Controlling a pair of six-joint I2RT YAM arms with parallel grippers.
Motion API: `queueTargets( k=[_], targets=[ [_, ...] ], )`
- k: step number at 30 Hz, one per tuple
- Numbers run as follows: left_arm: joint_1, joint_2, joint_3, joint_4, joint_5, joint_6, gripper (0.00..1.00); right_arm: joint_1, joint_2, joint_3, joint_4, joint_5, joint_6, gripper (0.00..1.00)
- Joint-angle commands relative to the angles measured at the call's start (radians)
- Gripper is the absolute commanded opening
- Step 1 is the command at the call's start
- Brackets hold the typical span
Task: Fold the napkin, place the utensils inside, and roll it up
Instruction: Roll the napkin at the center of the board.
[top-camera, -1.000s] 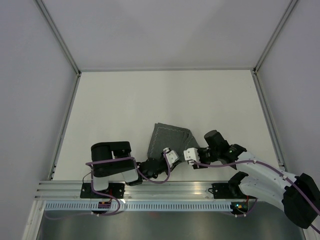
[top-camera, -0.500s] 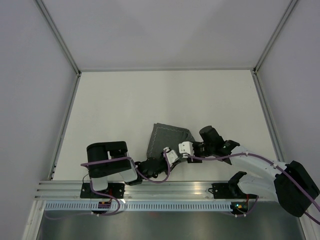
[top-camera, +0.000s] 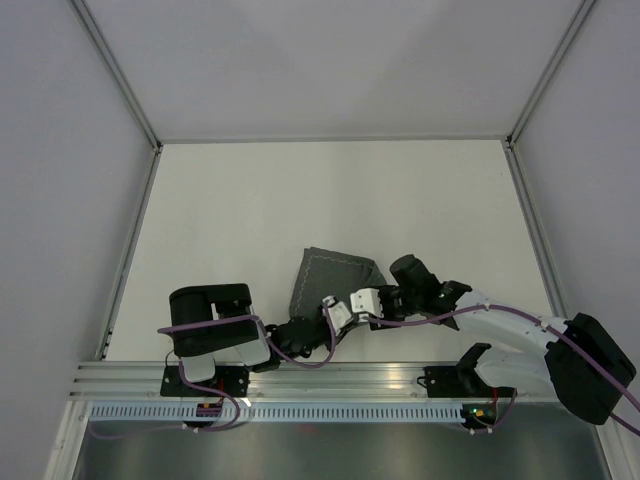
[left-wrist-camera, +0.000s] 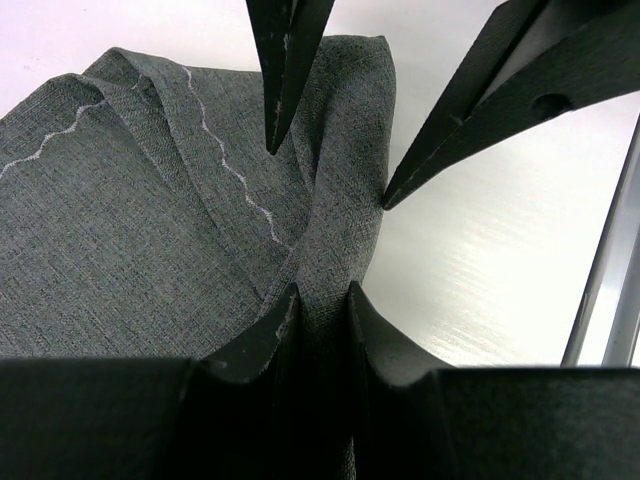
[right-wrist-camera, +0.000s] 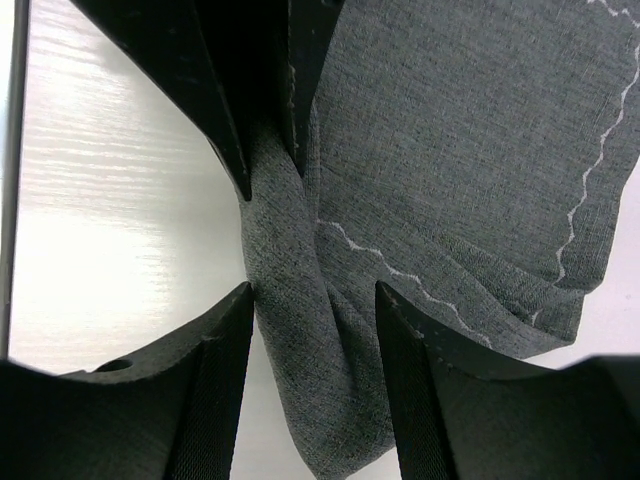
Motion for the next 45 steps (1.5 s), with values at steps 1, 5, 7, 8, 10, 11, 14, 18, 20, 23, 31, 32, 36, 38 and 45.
queueTargets(
  k=[1,5,7,8,10,11,14,18,20,23,31,32,36,38,45],
  targets=[
    [0.006,-0.004,-0.003,-0.031,-0.011,-0.001,0.02,0.067,0.043,0.003,-0.019,0.035,-0.079,0.57],
    [0.006,0.005,-0.009,-0.008,-0.008,0.002,0.02,0.097,0.057,-0.034,0.014,0.079,-0.108,0.57],
    [0.006,0.011,-0.014,0.013,-0.011,0.002,0.02,0.103,0.075,-0.031,0.017,0.079,-0.108,0.57],
    [0.004,0.014,-0.020,0.021,-0.012,0.002,0.02,0.103,0.097,-0.023,0.011,0.081,-0.110,0.57],
    [0.006,0.019,-0.023,0.032,-0.018,0.000,0.02,0.105,0.109,-0.006,-0.006,0.079,-0.114,0.57],
    [0.006,0.019,-0.024,0.034,-0.020,0.002,0.02,0.107,0.114,-0.005,-0.010,0.079,-0.120,0.57],
    [0.006,0.022,-0.029,0.043,-0.028,0.016,0.02,0.113,0.126,0.020,-0.050,0.075,-0.134,0.57],
    [0.013,0.034,-0.040,0.084,-0.005,0.040,0.02,0.117,0.135,0.064,-0.093,0.056,-0.133,0.57],
    [0.013,0.035,-0.040,0.095,-0.003,0.043,0.02,0.119,0.164,0.086,-0.104,0.058,-0.136,0.56],
    [0.015,0.043,-0.031,0.084,0.006,0.048,0.02,0.117,0.217,0.118,-0.128,0.061,-0.137,0.46],
    [0.016,0.043,-0.032,0.089,-0.011,0.042,0.02,0.116,0.255,0.092,-0.096,0.116,-0.105,0.07],
    [0.016,0.042,-0.034,0.090,-0.018,0.040,0.02,0.117,0.257,0.089,-0.093,0.124,-0.099,0.02],
    [0.016,0.019,-0.061,0.109,-0.086,0.016,0.31,0.117,0.257,0.061,-0.079,0.165,-0.070,0.00],
    [0.016,0.009,-0.069,0.116,-0.103,0.010,0.34,0.116,0.258,0.060,-0.082,0.184,-0.061,0.00],
    [0.016,-0.001,-0.112,0.224,-0.178,-0.018,0.57,0.105,0.261,0.035,-0.095,0.211,-0.028,0.01]
  ],
)
